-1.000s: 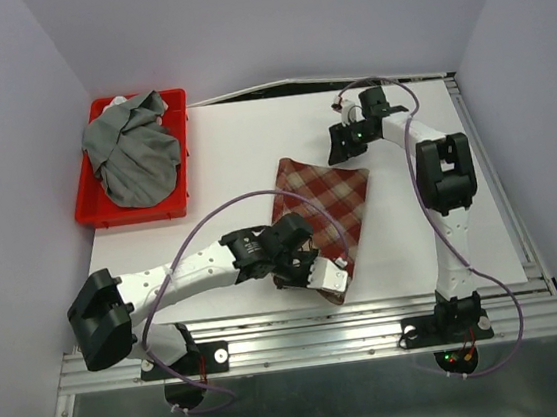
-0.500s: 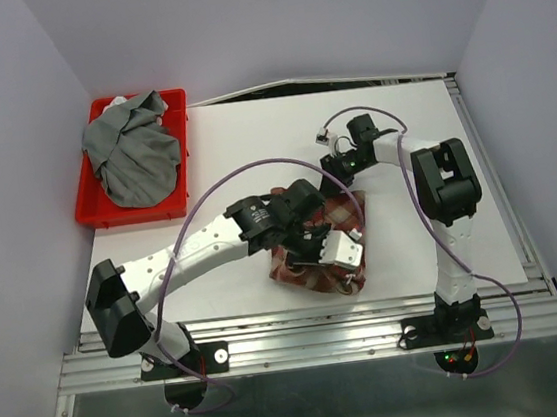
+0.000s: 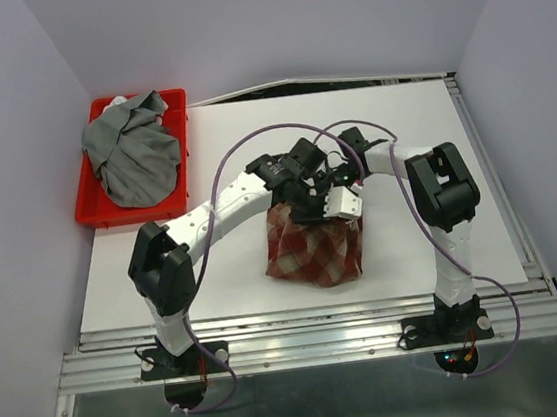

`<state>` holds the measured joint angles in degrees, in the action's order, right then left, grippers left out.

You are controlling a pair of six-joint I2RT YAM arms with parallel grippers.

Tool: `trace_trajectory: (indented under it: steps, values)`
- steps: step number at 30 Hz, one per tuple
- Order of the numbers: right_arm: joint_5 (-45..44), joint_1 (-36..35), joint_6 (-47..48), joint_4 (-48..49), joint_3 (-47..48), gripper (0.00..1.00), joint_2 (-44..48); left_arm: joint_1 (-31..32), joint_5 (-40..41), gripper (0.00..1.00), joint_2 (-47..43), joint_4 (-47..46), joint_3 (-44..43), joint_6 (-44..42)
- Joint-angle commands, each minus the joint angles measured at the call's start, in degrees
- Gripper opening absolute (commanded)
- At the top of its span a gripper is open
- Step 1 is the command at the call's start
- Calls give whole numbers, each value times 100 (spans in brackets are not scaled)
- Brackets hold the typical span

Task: Fold and stack the skirts
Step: Fold the skirt

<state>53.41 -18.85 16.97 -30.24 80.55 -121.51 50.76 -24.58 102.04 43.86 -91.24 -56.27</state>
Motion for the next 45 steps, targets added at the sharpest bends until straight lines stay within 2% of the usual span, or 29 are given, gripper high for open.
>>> trace_trajectory:
  steps: [1,9,16,23,28,31,32,33,34,35,38,40,42,45]
  values:
    - [-120,-110,113,-202,-180,39,14,-207,-3,18,211,-105,-456,-419]
    - [-94,-110,131,-202,-145,39,-74,-479,260,18,650,-834,-342,-569]
    - [-76,-110,148,-210,-101,39,-127,-532,506,18,668,-1607,-140,-657]
    - [-199,-110,122,-202,-40,39,-215,-550,700,21,765,-2574,650,-824]
    - [-436,-110,70,-254,206,41,-294,-567,866,29,862,-3295,1169,-763]
    - [-541,-110,8,-307,452,49,-338,-567,955,35,835,-3654,1416,-745]
    - [-681,-110,-79,-298,505,57,-329,-567,981,37,826,-3691,1451,-745]
    - [-735,-49,-115,-290,636,61,-320,-567,999,40,818,-3700,1451,-754]
    - [-770,12,-202,-298,698,67,-286,-559,973,43,800,-3613,1443,-780]
    - [-805,13,-264,-290,768,70,-268,-567,964,53,783,-3569,1425,-806]
    - [-945,258,-492,-298,1146,75,-163,-576,885,64,563,-3332,1267,-675]
    - [-999,417,-703,-298,1513,77,-84,-602,806,65,352,-3077,1030,-456]
    - [-1025,723,-853,-298,1787,79,-48,-629,788,77,116,-2936,759,-298]
    - [-1043,1154,-1125,-307,2253,81,83,-743,727,78,-113,-2673,424,168]
